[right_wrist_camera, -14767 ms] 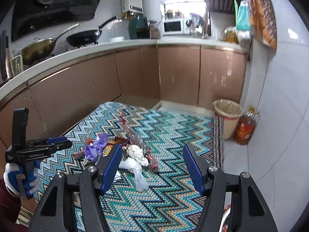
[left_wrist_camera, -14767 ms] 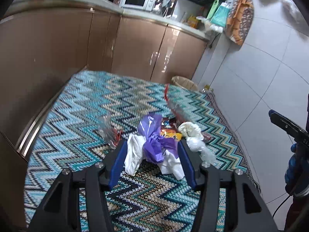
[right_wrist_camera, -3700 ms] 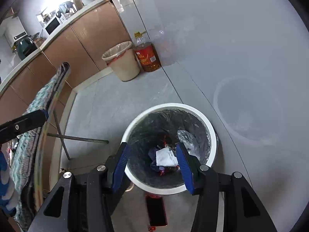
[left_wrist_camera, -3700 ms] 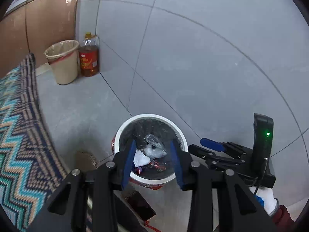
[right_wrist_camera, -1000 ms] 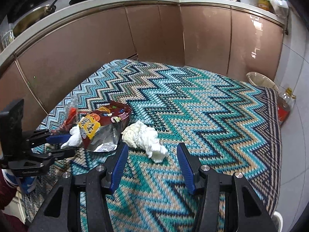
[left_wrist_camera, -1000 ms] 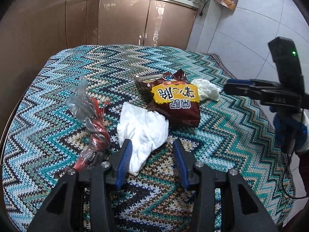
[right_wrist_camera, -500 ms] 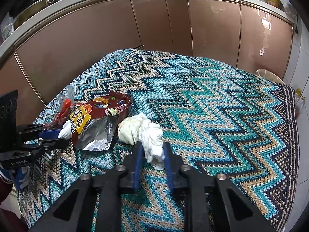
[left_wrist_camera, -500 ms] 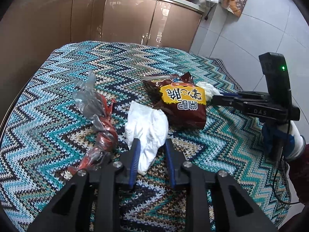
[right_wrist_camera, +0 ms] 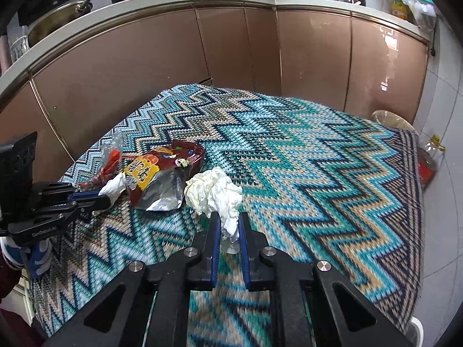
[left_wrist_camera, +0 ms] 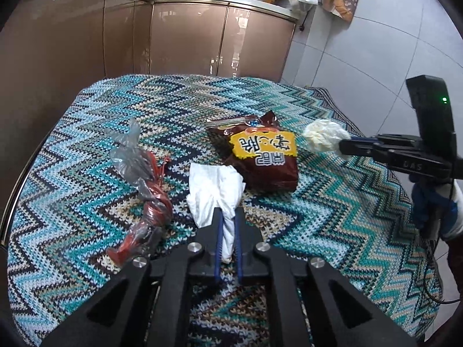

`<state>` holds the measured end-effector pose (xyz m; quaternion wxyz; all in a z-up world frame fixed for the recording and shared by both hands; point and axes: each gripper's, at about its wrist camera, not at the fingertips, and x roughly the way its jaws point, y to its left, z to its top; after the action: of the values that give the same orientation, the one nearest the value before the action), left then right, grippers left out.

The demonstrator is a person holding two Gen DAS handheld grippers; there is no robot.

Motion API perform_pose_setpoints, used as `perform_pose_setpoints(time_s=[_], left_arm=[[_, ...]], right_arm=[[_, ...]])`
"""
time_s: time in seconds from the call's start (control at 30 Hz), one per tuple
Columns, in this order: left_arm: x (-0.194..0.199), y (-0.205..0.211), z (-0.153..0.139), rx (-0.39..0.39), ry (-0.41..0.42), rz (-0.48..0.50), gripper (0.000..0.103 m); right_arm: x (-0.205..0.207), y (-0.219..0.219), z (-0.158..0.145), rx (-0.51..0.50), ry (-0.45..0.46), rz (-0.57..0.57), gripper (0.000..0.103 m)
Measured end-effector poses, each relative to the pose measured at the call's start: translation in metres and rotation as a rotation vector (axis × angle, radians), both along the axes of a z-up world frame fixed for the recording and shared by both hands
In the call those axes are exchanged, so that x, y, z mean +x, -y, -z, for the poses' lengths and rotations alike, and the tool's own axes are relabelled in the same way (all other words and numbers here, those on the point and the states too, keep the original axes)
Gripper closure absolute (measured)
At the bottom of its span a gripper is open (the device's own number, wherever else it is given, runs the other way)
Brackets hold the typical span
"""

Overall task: Collect trash
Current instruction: 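Carry both tissues to the white bin and open both tools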

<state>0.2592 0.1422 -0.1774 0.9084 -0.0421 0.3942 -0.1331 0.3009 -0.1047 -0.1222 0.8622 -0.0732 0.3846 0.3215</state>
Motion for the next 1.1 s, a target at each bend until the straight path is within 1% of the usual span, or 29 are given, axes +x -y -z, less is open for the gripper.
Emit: perform_pose_setpoints(time_s=[0.23,0.77,0.97,1.1], left_arm=[[-0.024,-0.004,-0.013,-0.026,0.017,-0.005,0.097],[-0.097,-0.014,-0.075,-0.026,0.150,-0.032,0.097],[-0.117,-0.015,-0.093,-0.019,0.181,-0.047,0.097],[-0.124,-0.005,-0.105,-0.010,0.203,-0.036,0.097]], right_arm=[[-0.035,0.021,-0.019,0.017,0.023,0.034,0.091],[-0.123,0.053,-0.065,0.096,0.114,0.087,0.091],[-0.152,0.078,-0.081,0.130,0.154,0.125,0.091],[-0.164,0.101,-0.088,0.163,0.178,0.159,0.091]])
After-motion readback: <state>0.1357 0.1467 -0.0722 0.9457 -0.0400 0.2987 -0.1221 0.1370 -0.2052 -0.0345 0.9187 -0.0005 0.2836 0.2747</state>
